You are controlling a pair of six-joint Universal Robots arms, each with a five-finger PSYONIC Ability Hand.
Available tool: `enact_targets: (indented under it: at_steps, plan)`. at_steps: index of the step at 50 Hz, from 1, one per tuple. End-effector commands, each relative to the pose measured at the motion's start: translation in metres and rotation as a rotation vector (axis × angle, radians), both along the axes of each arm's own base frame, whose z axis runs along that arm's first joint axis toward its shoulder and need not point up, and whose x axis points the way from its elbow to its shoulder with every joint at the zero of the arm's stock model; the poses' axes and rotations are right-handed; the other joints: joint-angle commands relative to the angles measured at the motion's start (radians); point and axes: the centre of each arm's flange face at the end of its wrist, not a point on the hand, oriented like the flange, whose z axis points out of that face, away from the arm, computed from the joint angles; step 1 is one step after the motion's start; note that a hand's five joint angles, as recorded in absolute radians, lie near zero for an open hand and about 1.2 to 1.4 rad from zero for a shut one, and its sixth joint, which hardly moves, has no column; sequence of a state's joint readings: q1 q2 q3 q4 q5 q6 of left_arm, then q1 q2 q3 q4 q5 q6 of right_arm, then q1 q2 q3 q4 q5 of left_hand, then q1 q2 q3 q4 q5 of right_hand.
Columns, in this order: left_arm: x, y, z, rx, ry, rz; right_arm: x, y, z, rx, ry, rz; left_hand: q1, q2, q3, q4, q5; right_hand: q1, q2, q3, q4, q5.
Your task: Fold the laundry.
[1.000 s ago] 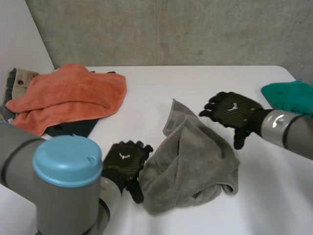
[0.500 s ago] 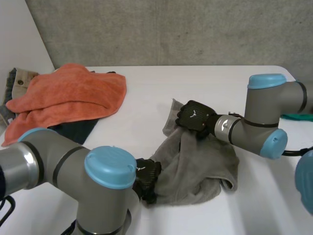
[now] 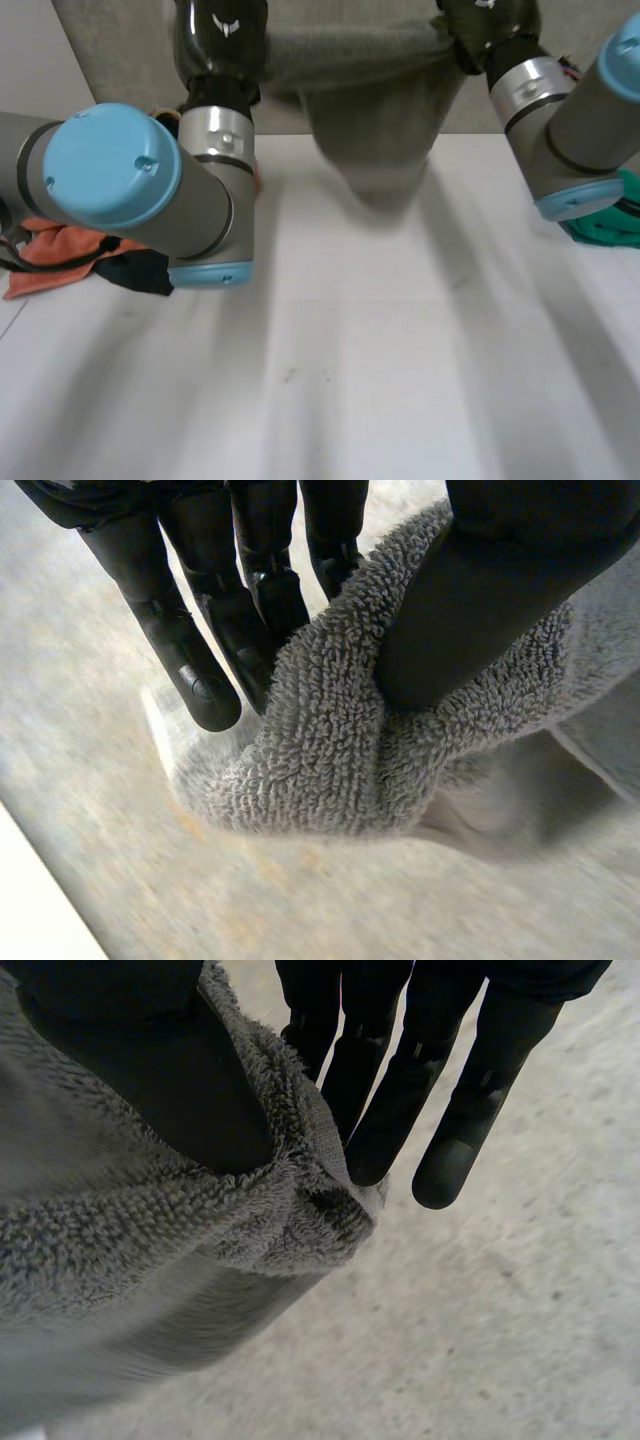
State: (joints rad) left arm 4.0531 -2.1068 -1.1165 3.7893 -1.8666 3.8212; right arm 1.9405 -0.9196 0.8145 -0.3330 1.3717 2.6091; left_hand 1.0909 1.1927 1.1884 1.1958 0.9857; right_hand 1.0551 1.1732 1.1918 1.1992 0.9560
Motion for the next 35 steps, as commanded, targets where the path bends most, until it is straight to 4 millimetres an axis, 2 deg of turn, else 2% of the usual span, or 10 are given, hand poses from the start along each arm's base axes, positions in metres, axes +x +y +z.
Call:
enact_targets:
  at_steps: [1, 7, 10, 11, 15, 18, 21, 26, 29, 35]
  plan:
    - [-0.004, 0.018, -0.03, 0.005, -0.075, -0.028, -0.01, 0.036, -0.024, 0.163, 0.081, 0.045, 0.305, 0.204, 0.208, 0.2, 0.236, 0.341, 0.223, 0.204, 0.197, 0.266]
    - [0.004, 0.043, -0.1, 0.187, -0.223, -0.058, -0.02, 0.059, -0.092, 0.417, 0.198, 0.041, 0.305, 0.204, 0.208, 0.2, 0.236, 0.341, 0.223, 0.204, 0.197, 0.266]
    - [0.009, 0.053, -0.129, 0.271, -0.29, -0.064, -0.025, 0.069, -0.117, 0.491, 0.256, 0.036, 0.305, 0.204, 0.208, 0.2, 0.236, 0.341, 0.223, 0.204, 0.197, 0.266]
    - [0.012, 0.063, -0.147, 0.326, -0.334, -0.074, -0.027, 0.076, -0.132, 0.532, 0.296, 0.035, 0.305, 0.204, 0.208, 0.2, 0.236, 0.341, 0.223, 0.204, 0.197, 0.266]
    - [0.018, 0.093, -0.175, 0.44, -0.434, -0.109, -0.035, 0.089, -0.156, 0.599, 0.381, 0.023, 0.305, 0.204, 0.208, 0.2, 0.236, 0.341, 0.223, 0.204, 0.197, 0.266]
    - [0.023, 0.109, -0.183, 0.496, -0.478, -0.123, -0.039, 0.097, -0.165, 0.642, 0.418, 0.024, 0.305, 0.204, 0.208, 0.2, 0.236, 0.341, 0.223, 0.204, 0.197, 0.266]
    - [0.033, 0.124, -0.183, 0.573, -0.522, -0.138, -0.042, 0.109, -0.173, 0.713, 0.452, 0.037, 0.089, -0.013, -0.008, -0.016, 0.02, 0.341, 0.223, 0.204, 0.197, 0.266]
    - [0.044, 0.142, -0.163, 0.66, -0.536, -0.158, -0.045, 0.122, -0.179, 0.779, 0.475, 0.072, -0.149, -0.251, -0.246, -0.254, -0.218, 0.341, 0.223, 0.204, 0.197, 0.266]
    - [0.051, 0.148, -0.142, 0.692, -0.491, -0.167, -0.044, 0.132, -0.183, 0.802, 0.485, 0.119, -0.328, -0.43, -0.426, -0.433, -0.397, 0.341, 0.223, 0.204, 0.197, 0.266]
    - [0.057, 0.155, -0.086, 0.676, -0.369, -0.204, -0.046, 0.149, -0.166, 0.765, 0.468, 0.171, -0.727, -0.829, -0.824, -0.832, -0.796, 0.341, 0.223, 0.204, 0.197, 0.266]
